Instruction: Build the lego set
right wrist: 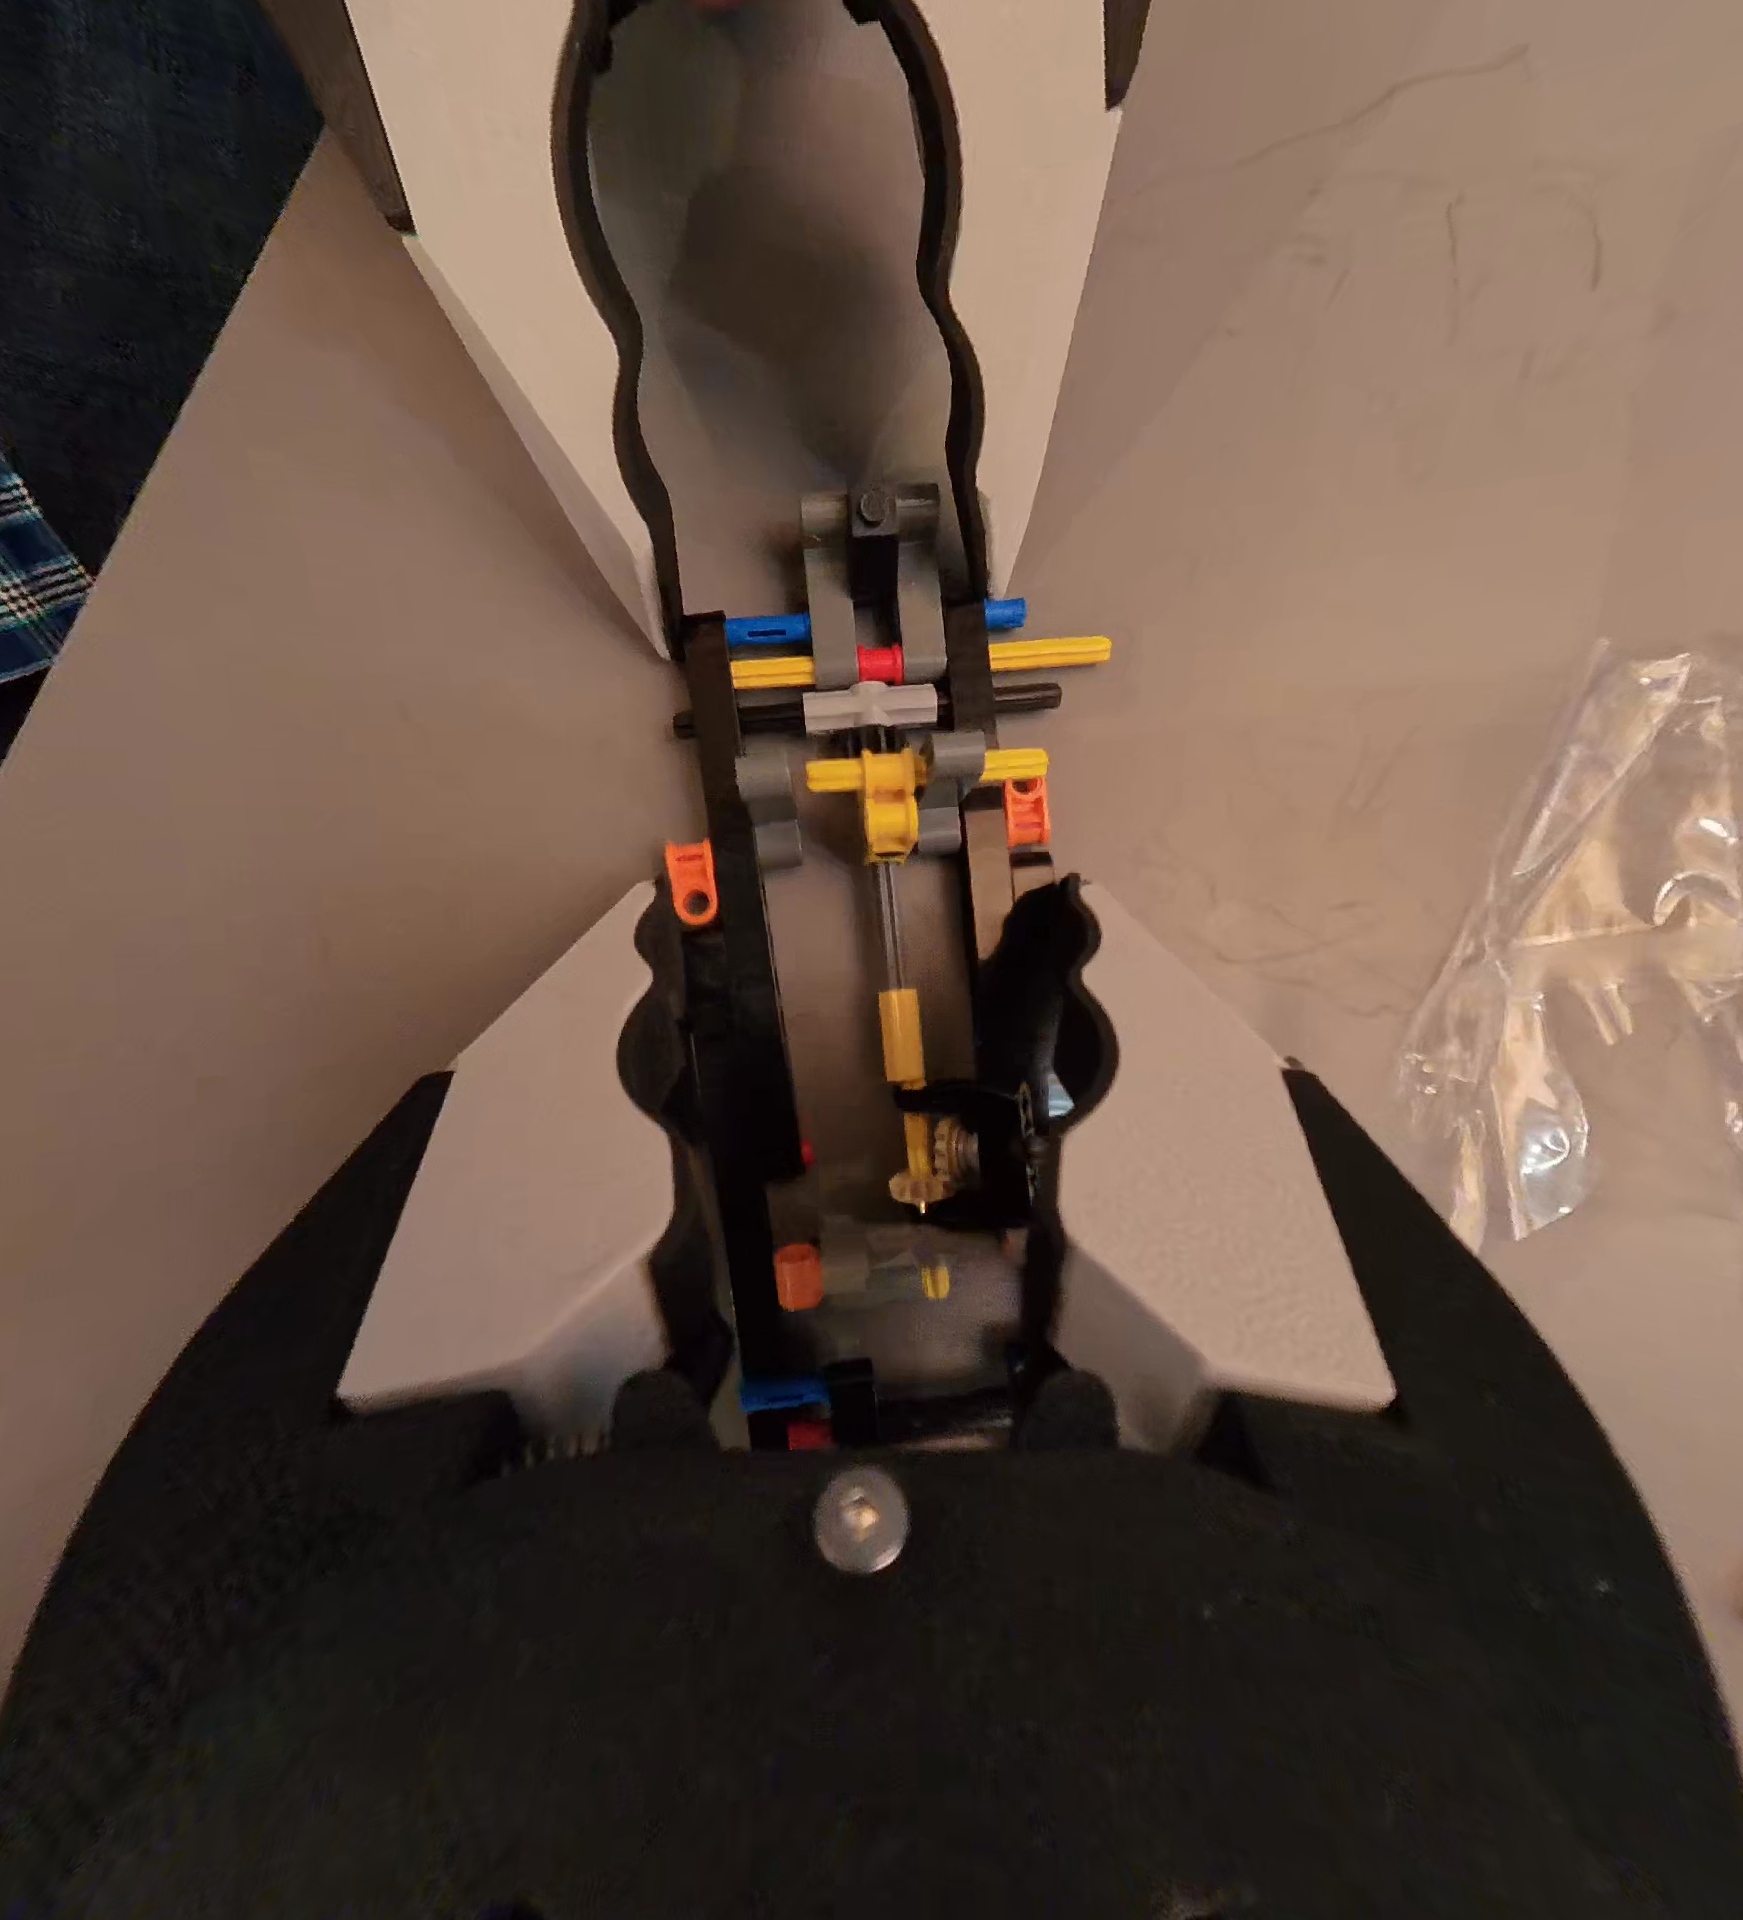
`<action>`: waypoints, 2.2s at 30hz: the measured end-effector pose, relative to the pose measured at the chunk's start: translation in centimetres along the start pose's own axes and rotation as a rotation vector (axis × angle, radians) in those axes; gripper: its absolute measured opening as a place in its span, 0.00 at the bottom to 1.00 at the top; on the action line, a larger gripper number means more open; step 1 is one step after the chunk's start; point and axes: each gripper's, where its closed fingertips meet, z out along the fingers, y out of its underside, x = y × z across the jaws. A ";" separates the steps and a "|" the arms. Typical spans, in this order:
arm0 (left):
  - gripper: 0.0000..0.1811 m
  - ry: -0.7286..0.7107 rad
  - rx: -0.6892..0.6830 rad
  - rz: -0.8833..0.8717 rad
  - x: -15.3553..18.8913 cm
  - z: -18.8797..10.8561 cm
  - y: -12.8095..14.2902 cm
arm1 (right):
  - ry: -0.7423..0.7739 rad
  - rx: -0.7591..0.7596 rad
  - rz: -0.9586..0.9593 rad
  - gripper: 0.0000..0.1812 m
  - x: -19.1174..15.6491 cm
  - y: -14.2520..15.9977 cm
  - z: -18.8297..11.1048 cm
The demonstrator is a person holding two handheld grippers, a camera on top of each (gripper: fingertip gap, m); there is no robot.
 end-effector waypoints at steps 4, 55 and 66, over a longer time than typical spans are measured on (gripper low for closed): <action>0.30 -0.001 0.002 0.001 0.0 0.0 0.0 | 0.003 0.003 0.001 0.39 0.0 0.0 0.0; 0.27 -0.036 0.065 0.003 -0.1 -0.6 0.4 | 0.007 -0.002 0.027 0.39 -0.3 -0.3 0.0; 0.29 -0.077 0.056 -0.010 0.0 -0.5 0.2 | 0.015 0.003 0.046 0.39 -0.3 -0.4 0.0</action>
